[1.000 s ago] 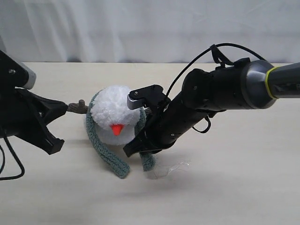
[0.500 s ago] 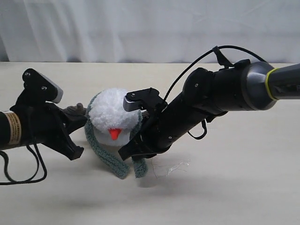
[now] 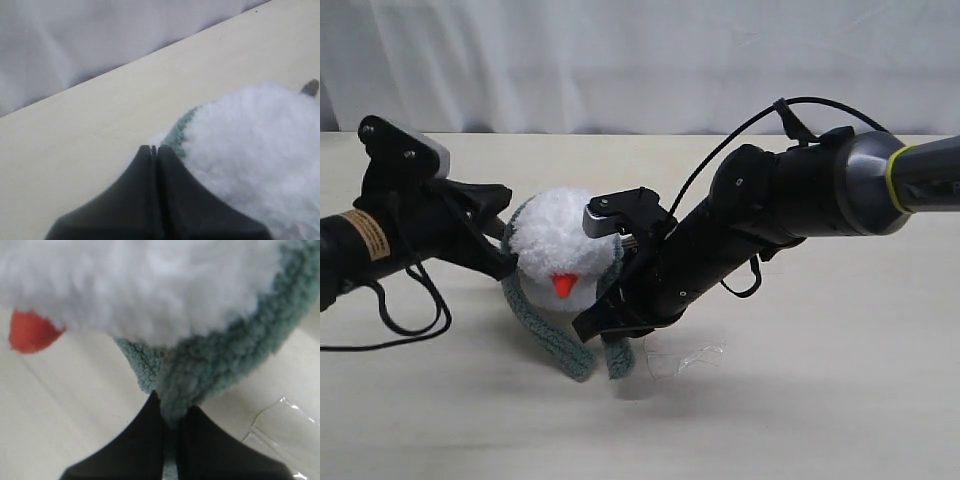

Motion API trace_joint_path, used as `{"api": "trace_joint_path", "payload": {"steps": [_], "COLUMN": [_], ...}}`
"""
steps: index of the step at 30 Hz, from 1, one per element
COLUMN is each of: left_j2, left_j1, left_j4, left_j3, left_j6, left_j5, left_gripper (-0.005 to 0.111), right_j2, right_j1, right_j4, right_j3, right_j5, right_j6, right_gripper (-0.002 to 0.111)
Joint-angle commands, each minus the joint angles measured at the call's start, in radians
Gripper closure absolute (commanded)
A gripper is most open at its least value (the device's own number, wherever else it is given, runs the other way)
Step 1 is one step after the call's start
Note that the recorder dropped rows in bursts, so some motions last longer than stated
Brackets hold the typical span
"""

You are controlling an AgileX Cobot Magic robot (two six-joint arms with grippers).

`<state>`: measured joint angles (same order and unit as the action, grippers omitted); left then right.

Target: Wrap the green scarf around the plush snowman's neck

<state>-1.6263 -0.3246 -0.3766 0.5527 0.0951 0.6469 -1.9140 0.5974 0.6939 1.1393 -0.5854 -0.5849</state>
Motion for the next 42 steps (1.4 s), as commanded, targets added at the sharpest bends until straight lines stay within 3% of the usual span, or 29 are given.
{"api": "trace_joint_path", "payload": {"steps": [1,4,9,10,11,12,13,14,16,23,31,42], "left_j2": [0.062,0.09,0.097,0.097,0.097,0.09,0.08,0.045,-0.002,-0.173,-0.276,-0.185], "left_j1": [0.0,0.0,-0.002,-0.002,-0.002,0.0,0.0,0.01,0.01,0.01,0.01,0.01], "left_j4": [-0.098,-0.162,-0.127,-0.037,0.032,0.298,0.444,0.69,0.844,0.861,0.861,0.834], "left_j3": [0.167,0.263,0.449,0.535,0.568,0.651,0.698,0.788,0.839,0.846,0.846,0.849], "left_j6": [0.142,0.236,0.274,0.192,0.098,-0.188,-0.318,-0.58,-0.738,-0.806,-0.883,-0.876], "left_j5": [-0.369,-0.51,-0.792,-0.954,-1.008,-1.168,-1.258,-1.486,-1.582,-1.447,-1.456,-1.407], "left_gripper": [0.107,0.107,0.107,0.107,0.107,0.107,0.107,0.107,0.107,0.107,0.107,0.107], "right_j2": [0.008,0.008,0.008,0.008,0.008,0.008,0.008,0.008,0.008,0.008,0.008,0.008], "right_j1": [-0.001,-0.001,-0.001,-0.001,-0.001,-0.001,-0.001,-0.001,-0.001,-0.001,-0.001,-0.001], "right_j4": [-0.006,-0.006,-0.004,-0.004,-0.004,-0.004,-0.004,0.001,0.001,0.001,0.003,0.003], "right_j3": [-0.005,-0.005,-0.005,-0.005,-0.005,-0.005,-0.005,-0.005,-0.005,-0.005,-0.005,-0.005], "right_j5": [-0.013,-0.011,-0.011,-0.011,-0.011,-0.011,-0.011,-0.014,-0.021,-0.036,-0.036,-0.034], "right_j6": [-0.006,-0.006,-0.006,0.003,0.005,0.005,0.005,0.004,0.004,0.004,0.004,0.004], "right_gripper": [0.104,0.104,0.104,0.104,0.104,0.104,0.104,0.104,0.104,0.104,0.104,0.104]}}
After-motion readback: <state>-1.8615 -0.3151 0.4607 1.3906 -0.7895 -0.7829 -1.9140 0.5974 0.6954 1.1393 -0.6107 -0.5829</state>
